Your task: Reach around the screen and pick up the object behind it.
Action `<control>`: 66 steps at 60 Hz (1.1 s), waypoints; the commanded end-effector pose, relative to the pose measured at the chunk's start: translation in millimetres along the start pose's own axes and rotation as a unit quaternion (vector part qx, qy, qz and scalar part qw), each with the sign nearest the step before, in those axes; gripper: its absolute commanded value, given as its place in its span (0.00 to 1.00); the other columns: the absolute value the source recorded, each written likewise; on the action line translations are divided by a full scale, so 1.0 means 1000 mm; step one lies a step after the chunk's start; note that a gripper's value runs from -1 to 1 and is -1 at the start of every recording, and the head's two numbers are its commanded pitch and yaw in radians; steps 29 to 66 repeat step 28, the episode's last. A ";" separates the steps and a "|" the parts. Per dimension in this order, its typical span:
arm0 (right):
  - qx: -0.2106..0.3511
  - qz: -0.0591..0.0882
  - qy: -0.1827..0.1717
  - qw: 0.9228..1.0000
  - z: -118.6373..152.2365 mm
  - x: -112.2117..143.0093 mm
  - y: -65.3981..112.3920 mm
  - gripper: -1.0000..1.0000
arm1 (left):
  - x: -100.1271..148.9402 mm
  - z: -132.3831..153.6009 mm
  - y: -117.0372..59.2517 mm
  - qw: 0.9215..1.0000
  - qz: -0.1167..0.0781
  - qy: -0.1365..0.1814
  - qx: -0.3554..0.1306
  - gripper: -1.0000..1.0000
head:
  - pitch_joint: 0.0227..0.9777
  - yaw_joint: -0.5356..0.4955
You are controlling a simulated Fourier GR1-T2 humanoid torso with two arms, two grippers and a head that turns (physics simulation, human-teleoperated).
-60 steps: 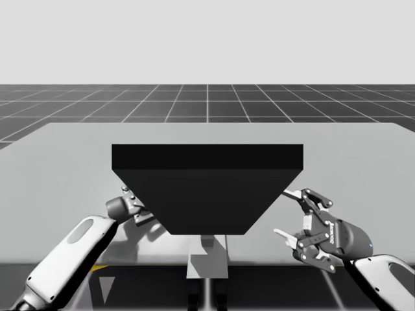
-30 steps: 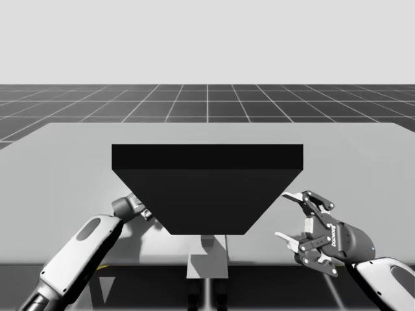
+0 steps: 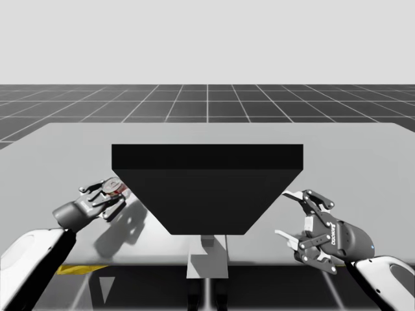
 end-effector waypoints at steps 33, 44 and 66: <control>-0.025 0.013 -0.009 1.000 -0.001 0.001 -0.004 0.00 | 0.183 0.044 0.016 0.976 -0.155 -0.151 0.034 1.00 | 0.17 0.52; -0.025 0.013 -0.009 1.000 -0.001 0.001 -0.004 0.00 | 0.183 0.044 0.016 0.976 -0.155 -0.151 0.034 1.00 | 0.17 0.52; -0.025 0.013 -0.009 1.000 -0.001 0.001 -0.004 0.00 | 0.183 0.044 0.016 0.976 -0.155 -0.151 0.034 1.00 | 0.17 0.52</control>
